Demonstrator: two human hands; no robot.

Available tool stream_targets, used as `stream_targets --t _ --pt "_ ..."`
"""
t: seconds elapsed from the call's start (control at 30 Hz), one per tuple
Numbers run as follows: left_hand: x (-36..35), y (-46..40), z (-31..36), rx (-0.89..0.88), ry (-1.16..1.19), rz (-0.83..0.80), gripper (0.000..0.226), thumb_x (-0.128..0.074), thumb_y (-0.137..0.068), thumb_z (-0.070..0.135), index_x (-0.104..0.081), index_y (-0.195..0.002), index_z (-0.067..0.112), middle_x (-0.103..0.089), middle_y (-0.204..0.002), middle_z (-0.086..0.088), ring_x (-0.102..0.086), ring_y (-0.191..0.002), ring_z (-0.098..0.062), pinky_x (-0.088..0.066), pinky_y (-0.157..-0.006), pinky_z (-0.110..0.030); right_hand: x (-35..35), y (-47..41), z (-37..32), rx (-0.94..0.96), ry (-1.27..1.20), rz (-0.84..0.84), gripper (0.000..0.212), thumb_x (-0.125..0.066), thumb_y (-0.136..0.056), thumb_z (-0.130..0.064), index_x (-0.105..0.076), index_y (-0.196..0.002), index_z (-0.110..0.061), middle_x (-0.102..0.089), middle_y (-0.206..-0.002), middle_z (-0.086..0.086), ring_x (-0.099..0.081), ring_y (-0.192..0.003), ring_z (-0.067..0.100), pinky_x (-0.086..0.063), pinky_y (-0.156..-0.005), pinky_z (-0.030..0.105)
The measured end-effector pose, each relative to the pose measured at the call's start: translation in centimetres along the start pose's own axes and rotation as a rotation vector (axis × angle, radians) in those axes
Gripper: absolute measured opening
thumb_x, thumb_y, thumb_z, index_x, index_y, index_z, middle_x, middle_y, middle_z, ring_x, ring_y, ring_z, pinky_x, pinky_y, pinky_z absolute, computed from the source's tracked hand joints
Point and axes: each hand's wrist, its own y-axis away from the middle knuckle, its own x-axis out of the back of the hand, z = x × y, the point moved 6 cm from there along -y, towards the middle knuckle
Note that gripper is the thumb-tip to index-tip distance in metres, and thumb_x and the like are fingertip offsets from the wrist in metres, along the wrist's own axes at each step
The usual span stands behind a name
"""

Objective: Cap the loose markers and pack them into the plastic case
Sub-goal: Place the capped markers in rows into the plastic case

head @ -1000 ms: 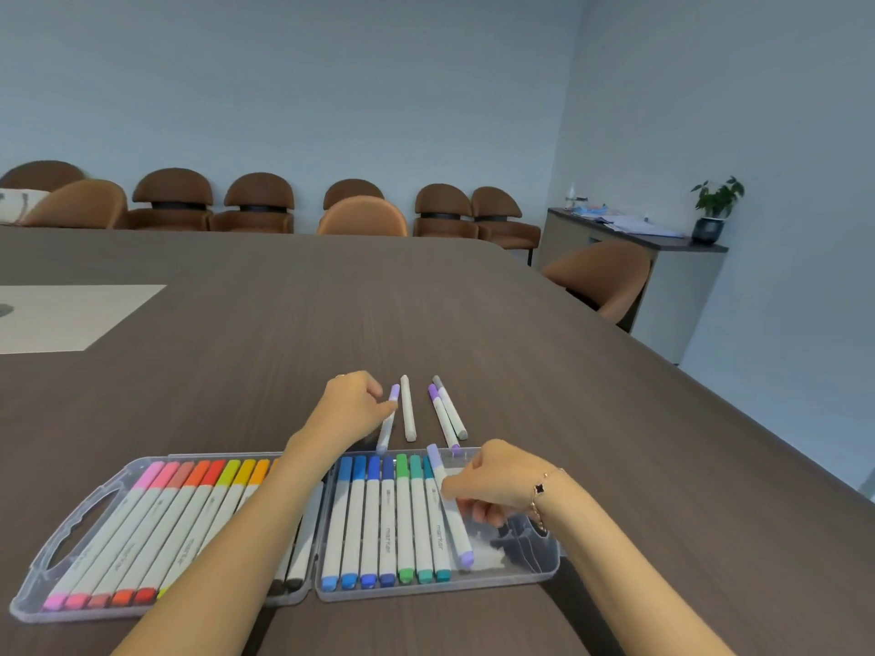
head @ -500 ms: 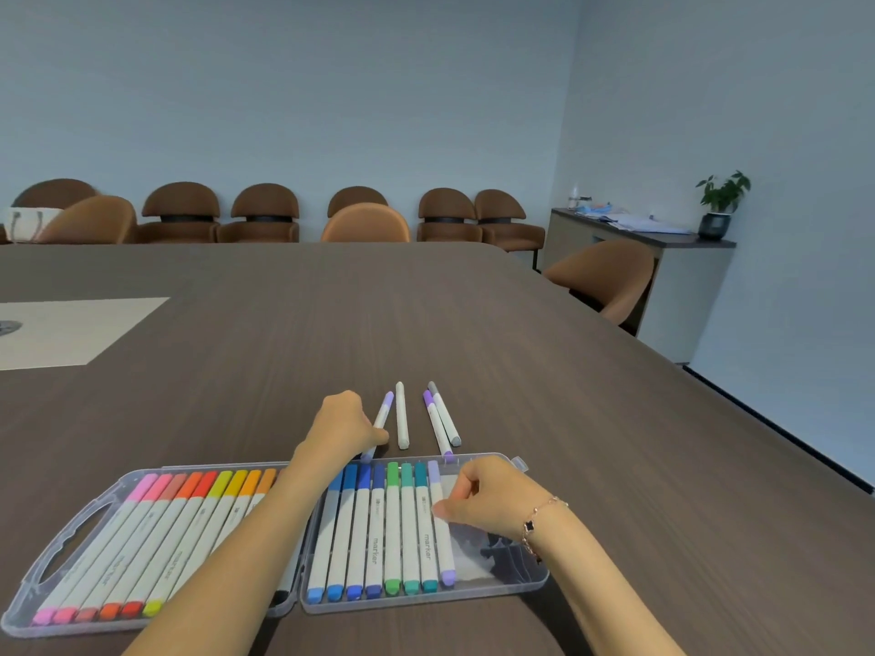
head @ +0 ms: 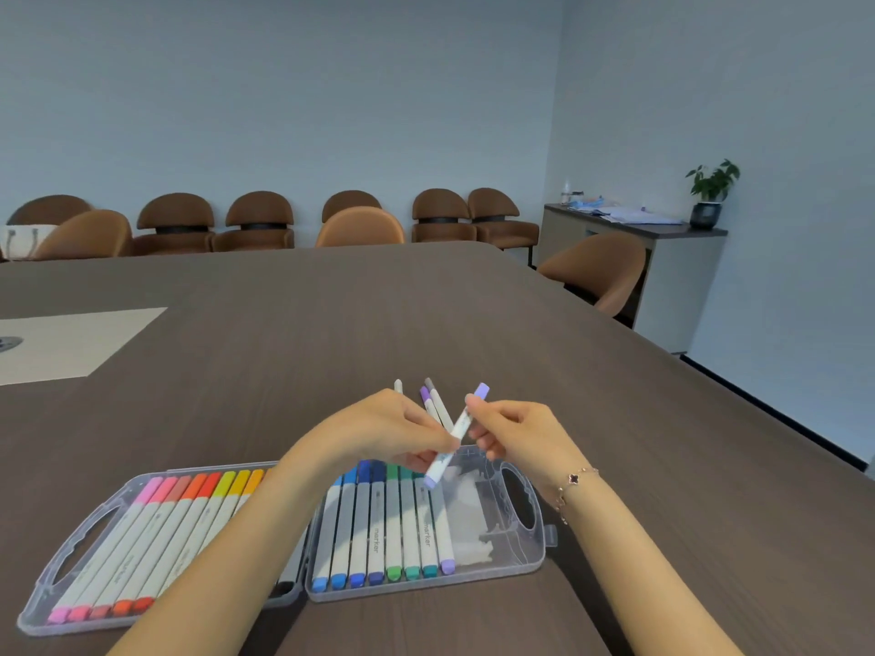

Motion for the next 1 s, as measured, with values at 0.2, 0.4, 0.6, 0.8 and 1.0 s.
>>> stream_targets --t 0.2,0.4,0.6,0.8,1.0 --pt "0.6 0.5 -0.2 -0.029 -0.054 -0.066 0.03 -0.074 -0.073 0.043 -0.076 -0.092 0.019 -0.075 -0.087 0.004 -0.071 -0.079 -0.005 -0.056 -0.073 -0.018 0.4 -0.2 0.4 -0.048 0.061 -0.042 0.043 -0.06 -0.089 -0.037 -0.066 -0.077 0.004 -0.054 -0.06 0.004 -0.042 -0.046 0.008 -0.039 -0.049 0.017" --pt "5.0 -0.5 -2.8 -0.028 -0.12 0.221 0.004 -0.066 -0.087 0.025 -0.069 -0.087 0.023 -0.07 -0.087 0.005 -0.067 -0.08 -0.005 -0.051 -0.062 -0.013 -2.4 -0.1 2.0 -0.175 0.47 -0.241 0.038 -0.056 -0.091 -0.04 -0.061 -0.065 -0.012 -0.05 -0.044 -0.008 -0.039 -0.032 0.004 -0.035 -0.042 0.012" --pt "2.8 -3.4 -4.1 -0.169 -0.144 0.303 0.012 -0.065 -0.087 0.025 -0.068 -0.098 0.024 -0.068 -0.093 0.009 -0.061 -0.087 -0.003 -0.045 -0.067 -0.012 -3.1 0.2 2.5 -0.19 0.511 -0.244 0.028 -0.063 -0.087 -0.036 -0.071 -0.091 -0.01 -0.062 -0.06 -0.003 -0.043 -0.035 0.004 -0.037 -0.041 0.012" --pt "2.9 -6.4 -4.4 -0.124 -0.138 0.5 0.014 -0.061 -0.09 0.016 -0.072 -0.098 0.012 -0.066 -0.09 0.001 -0.058 -0.083 -0.007 -0.044 -0.07 -0.015 -3.0 1.4 2.2 -0.193 0.518 -0.397 0.019 -0.067 -0.085 -0.031 -0.057 -0.096 -0.019 -0.059 -0.044 -0.008 -0.045 -0.03 0.004 -0.036 -0.035 0.013" --pt "1.5 -10.7 -2.4 0.074 -0.221 0.375 0.029 -0.06 -0.087 0.035 -0.063 -0.087 0.006 -0.069 -0.073 -0.005 -0.067 -0.064 -0.014 -0.055 -0.072 -0.025 -2.9 1.0 2.9 -0.222 0.466 -0.37 0.023 -0.071 -0.082 -0.029 -0.054 -0.079 -0.015 -0.068 -0.066 0.002 -0.049 -0.034 0.005 -0.036 -0.036 0.015"
